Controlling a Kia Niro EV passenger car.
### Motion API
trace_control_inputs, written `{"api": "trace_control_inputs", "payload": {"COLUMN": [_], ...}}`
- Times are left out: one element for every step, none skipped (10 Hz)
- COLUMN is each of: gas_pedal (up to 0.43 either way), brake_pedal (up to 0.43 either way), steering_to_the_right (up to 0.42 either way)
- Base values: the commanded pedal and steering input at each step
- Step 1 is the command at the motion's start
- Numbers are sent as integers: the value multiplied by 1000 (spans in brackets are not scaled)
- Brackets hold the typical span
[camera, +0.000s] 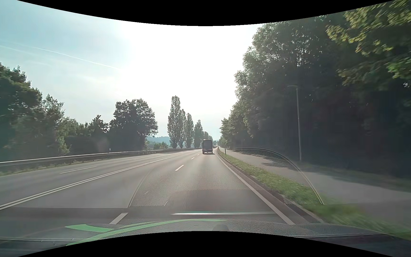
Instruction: Follow the waypoints while adhering to traffic rules and regulations
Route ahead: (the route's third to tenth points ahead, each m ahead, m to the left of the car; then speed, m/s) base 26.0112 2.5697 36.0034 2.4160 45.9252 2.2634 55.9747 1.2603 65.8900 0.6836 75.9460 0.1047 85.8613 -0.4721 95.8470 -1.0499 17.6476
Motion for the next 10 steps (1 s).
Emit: {"api": "trace_control_inputs", "payload": {"gas_pedal": [118,118,118,118,110,87,87,87,87,87], "brake_pedal": [0,0,0,0,0,0,0,0,0,0], "steering_to_the_right": [4,4,4,4,4,4,4,4,4,5]}}
